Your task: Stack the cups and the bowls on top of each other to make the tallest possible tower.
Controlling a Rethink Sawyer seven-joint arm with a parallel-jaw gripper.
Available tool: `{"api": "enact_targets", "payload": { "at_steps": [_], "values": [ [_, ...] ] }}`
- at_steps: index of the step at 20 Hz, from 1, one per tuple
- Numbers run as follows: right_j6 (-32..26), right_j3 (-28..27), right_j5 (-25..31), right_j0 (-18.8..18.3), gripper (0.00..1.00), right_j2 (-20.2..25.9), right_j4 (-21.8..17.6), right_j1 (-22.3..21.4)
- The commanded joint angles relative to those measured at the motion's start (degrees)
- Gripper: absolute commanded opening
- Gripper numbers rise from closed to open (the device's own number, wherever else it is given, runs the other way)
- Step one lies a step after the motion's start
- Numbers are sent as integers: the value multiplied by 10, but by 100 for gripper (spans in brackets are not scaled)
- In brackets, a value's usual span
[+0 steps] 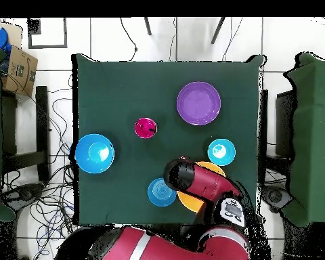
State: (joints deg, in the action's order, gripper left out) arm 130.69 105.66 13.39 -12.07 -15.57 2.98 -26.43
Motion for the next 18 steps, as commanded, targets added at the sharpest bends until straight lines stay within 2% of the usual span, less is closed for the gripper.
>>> {"api": "enact_targets", "payload": {
  "at_steps": [1, 10, 18],
  "values": [
    [40, 0, -43, -9, 100, 80, -16, 36],
    [40, -15, -55, -9, 100, 85, -13, 55],
    [40, -15, -48, -4, 100, 79, -13, 54]
  ]
}}
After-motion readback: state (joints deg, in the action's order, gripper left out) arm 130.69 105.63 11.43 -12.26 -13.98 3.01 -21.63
